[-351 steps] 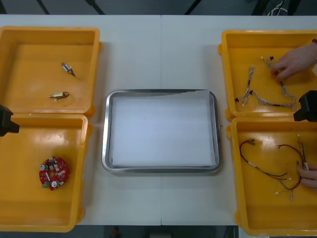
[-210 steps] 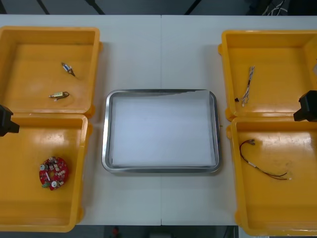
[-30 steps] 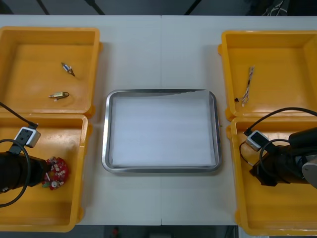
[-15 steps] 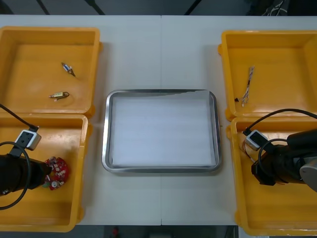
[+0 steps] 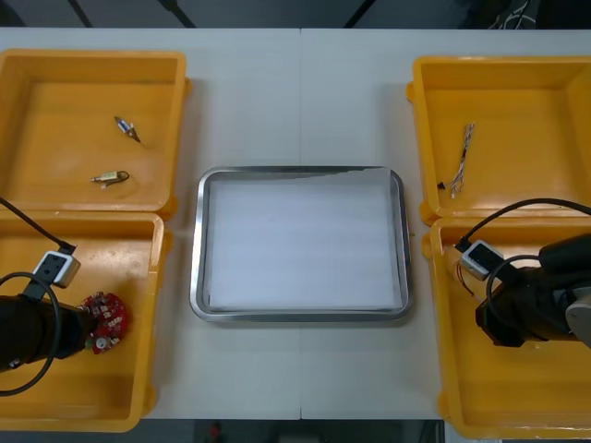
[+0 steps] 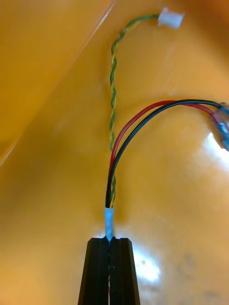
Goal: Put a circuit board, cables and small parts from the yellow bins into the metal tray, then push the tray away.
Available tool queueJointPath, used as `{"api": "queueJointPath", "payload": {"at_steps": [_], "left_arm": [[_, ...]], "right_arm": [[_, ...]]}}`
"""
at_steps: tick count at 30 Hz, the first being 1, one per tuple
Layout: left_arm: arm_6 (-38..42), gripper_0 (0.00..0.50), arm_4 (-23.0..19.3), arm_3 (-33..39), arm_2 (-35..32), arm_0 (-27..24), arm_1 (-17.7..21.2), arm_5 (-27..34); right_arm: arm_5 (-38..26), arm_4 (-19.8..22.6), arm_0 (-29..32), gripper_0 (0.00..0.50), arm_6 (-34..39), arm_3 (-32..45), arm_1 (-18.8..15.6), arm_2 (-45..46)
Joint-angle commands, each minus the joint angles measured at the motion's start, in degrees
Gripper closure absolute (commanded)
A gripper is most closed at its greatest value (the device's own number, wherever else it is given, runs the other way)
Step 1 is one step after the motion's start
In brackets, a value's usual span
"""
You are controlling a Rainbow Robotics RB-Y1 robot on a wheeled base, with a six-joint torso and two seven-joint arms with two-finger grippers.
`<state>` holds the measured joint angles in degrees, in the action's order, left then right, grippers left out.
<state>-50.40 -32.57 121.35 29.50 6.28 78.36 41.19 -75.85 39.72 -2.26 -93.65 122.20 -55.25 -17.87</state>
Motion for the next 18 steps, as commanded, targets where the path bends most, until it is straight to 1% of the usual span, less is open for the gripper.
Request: {"api": "queueJointPath", "payload": {"at_steps": [1, 7, 9, 10, 11, 12, 13, 18], "left_arm": [[-4.0, 0.0, 0.93, 0.03, 0.29, -1.8, 1.62, -1.38], [-4.26, 0.0, 2.16, 0.03, 0.29, -1.97, 1.62, -1.73], [-4.26, 0.0, 2.16, 0.03, 0.29, -1.97, 1.62, -1.73], [-4.26, 0.0, 2.16, 0.03, 0.29, -1.97, 1.62, -1.73], [-4.35, 0.0, 2.33, 0.03, 0.29, -1.97, 1.62, -1.73], [-4.44, 0.0, 2.51, 0.03, 0.29, -1.97, 1.62, -1.73], [-4.61, 0.0, 3.12, -0.06, 0.29, -2.06, 1.53, -1.73], [-5.49, 0.0, 5.23, 0.03, 0.38, -2.15, 1.27, -1.73]], "right_arm": [[-5.1, 3.0, -0.02, 0.5, 2.07, 5.24, 0.67, 5.83], [-13.36, 9.59, -0.55, 0.5, 1.72, 9.29, 0.67, 13.04], [-15.38, 11.44, -0.55, 0.5, 1.63, 10.25, 0.67, 14.97], [-15.38, 11.44, -0.55, 0.5, 1.63, 10.25, 0.67, 14.97], [-17.23, 13.28, -0.81, 0.5, 1.63, 10.78, 0.67, 16.82], [-17.84, 13.81, -0.99, 0.5, 1.63, 10.96, 0.67, 17.34], [-19.6, 15.66, -1.69, 0.5, 1.63, 11.05, 0.67, 18.93], [-25.49, 19.87, -5.65, 0.5, 2.25, 11.05, 0.67, 21.47]]}}
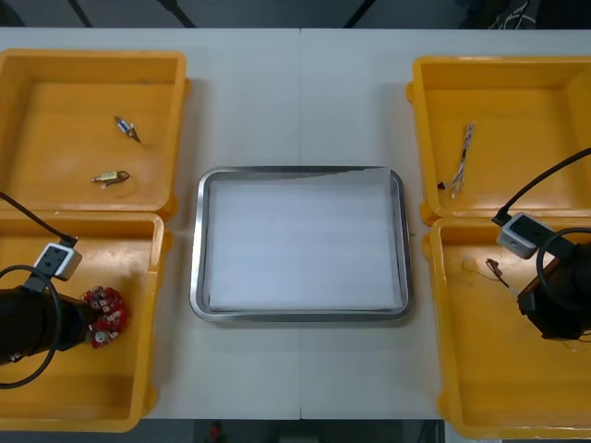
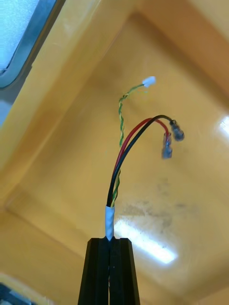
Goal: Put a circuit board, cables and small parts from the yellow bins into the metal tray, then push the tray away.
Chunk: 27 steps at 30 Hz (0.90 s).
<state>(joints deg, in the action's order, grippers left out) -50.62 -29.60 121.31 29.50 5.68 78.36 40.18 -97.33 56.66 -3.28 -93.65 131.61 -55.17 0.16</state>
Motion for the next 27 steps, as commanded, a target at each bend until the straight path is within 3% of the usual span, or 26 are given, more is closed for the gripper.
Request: {"api": "queueJointPath", "payload": {"at_steps": [1, 8, 14, 19, 25, 27], "left_arm": [[-5.28, 0.0, 2.27, 0.07, 0.38, -1.54, 1.27, -0.71], [-6.77, 0.0, 6.57, 0.07, 1.17, -1.54, 1.27, -1.15], [-7.83, 0.0, 6.66, 0.07, 1.17, -1.54, 1.27, -1.33], [-8.97, 0.0, 6.75, -0.02, 1.61, -1.54, 1.27, -1.33], [-9.94, 0.0, 6.84, -0.46, 1.96, -1.54, 1.27, -1.33], [-10.29, 0.024, 6.75, -0.55, 1.96, -1.63, 1.27, -1.33]], "right_arm": [[-4.01, 2.93, -4.63, 0.5, 2.25, 1.63, 0.59, 3.44], [-12.67, 4.43, -11.93, 0.5, 3.13, 1.63, 0.59, 4.23], [-12.67, 5.39, -15.97, 0.5, 3.92, 1.36, 0.59, 4.23], [-12.67, 9.35, -19.49, 0.5, 4.88, -2.06, 0.59, 4.23], [-12.67, 10.84, -21.16, 0.5, 5.5, -3.73, 0.59, 4.14], [-12.67, 10.93, -21.07, 0.5, 5.68, -3.73, 0.59, 4.14]]}}
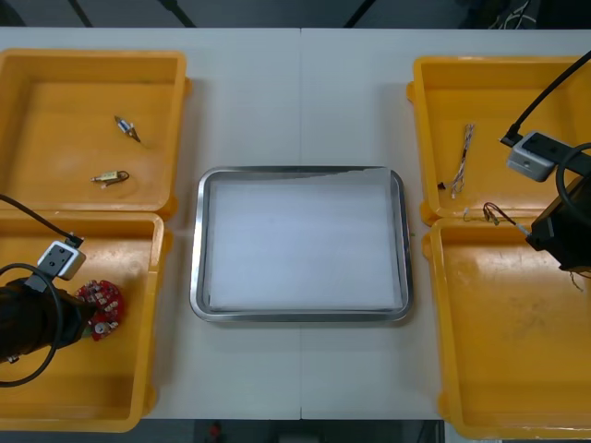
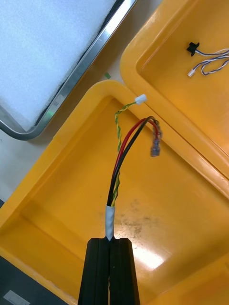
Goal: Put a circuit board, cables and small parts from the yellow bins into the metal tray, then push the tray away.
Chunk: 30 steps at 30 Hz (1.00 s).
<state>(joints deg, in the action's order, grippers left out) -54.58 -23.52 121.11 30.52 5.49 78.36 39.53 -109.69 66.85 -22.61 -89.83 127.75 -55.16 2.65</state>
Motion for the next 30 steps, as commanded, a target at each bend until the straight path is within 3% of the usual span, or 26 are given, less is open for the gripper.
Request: {"api": "queueJointPath", "payload": {"at_steps": [1, 4, 7, 14, 19, 21, 25, 30], "left_arm": [[-6.33, 0.058, 0.67, -0.44, 0.94, -1.36, 1.27, -0.68], [-6.76, 0.198, 0.76, -0.53, 1.12, -1.36, 1.27, -0.68], [-7.03, 0.294, 0.85, -0.79, 1.12, -1.36, 1.27, -0.68], [-7.56, 0.414, 1.02, -1.14, 1.21, -1.36, 1.27, -0.68], [-7.64, 0.445, 2.34, -1.14, 1.21, -1.36, 1.27, -0.68], [-7.47, 0.5, 3.13, -1.14, 1.12, -1.45, 1.71, -0.86], [-6.94, 0.5, 2.78, -1.14, 1.12, -1.54, 4.17, -2.0], [-6.68, 0.5, -1.26, -1.14, -0.03, -1.45, 7.59, -3.14]], "right_arm": [[-0.31, 0.74, -1.82, 0.5, 1.94, 0.13, 0.58, 1.66], [-0.31, 1.0, -1.73, 0.5, 2.03, 0.04, 0.58, 1.66], [-0.31, 1.09, -1.82, 0.5, 2.03, 0.13, 0.93, 1.66], [-0.31, 1.35, -1.73, 0.5, 2.11, 0.04, 1.19, 1.66], [-0.31, 1.71, -1.82, 0.5, 2.11, 0.04, 1.19, 1.66], [-0.31, 1.97, -1.73, 0.5, 2.2, 0.04, 1.19, 1.66], [-0.31, 2.23, -1.73, 0.5, 2.64, 0.04, 1.19, 1.66], [-0.31, 2.23, -1.73, 0.5, 2.82, 0.04, 1.19, 1.66]]}}
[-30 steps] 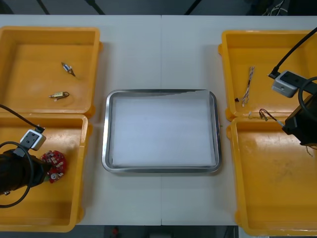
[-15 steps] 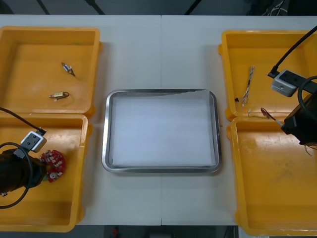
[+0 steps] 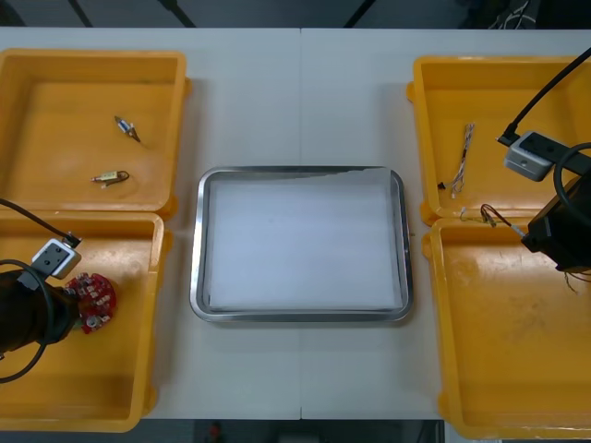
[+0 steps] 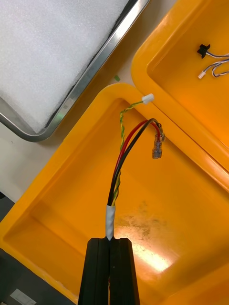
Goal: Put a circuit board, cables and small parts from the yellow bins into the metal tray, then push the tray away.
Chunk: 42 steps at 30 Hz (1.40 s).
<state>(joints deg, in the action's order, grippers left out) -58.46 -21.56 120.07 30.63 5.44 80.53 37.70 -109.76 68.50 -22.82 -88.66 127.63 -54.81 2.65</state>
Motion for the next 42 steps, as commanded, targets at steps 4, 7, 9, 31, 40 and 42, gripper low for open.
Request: {"api": "queueJointPath", "payload": {"at_steps": [4, 7, 9, 31, 40, 42], "left_arm": [[-3.06, 0.5, -9.38, 0.35, -1.89, -1.4, 7.89, -1.49], [-3.06, 0.5, -14.47, 1.31, -4.17, -1.4, 8.76, -0.7], [-3.15, 0.5, -17.55, 2.37, -6.11, -1.4, 8.68, 1.33], [6.43, 0.5, -49.63, 9.75, -32.21, -14.14, -3.28, 38.33], [14.34, 0.5, -49.98, 9.75, -27.55, -23.63, -6.44, 41.93], [20.32, 0.5, -47.17, 10.36, -22.72, -28.64, -8.02, 43.69]], "right_arm": [[-0.24, 0.59, -1.52, 0.5, 1.64, 0.17, 0.85, 1.66], [-0.24, 0.59, -1.52, 0.5, 1.64, 0.17, 0.85, 1.66], [-0.24, 0.59, -1.52, 0.5, 1.64, 0.17, 0.85, 1.66], [-0.24, 0.59, -1.52, 0.5, 1.64, 0.17, 0.85, 1.66], [-0.24, 0.59, -1.52, 0.5, 1.64, 0.17, 0.85, 1.66], [-0.24, 0.59, -1.52, 0.5, 1.64, 0.17, 0.85, 1.66]]}}
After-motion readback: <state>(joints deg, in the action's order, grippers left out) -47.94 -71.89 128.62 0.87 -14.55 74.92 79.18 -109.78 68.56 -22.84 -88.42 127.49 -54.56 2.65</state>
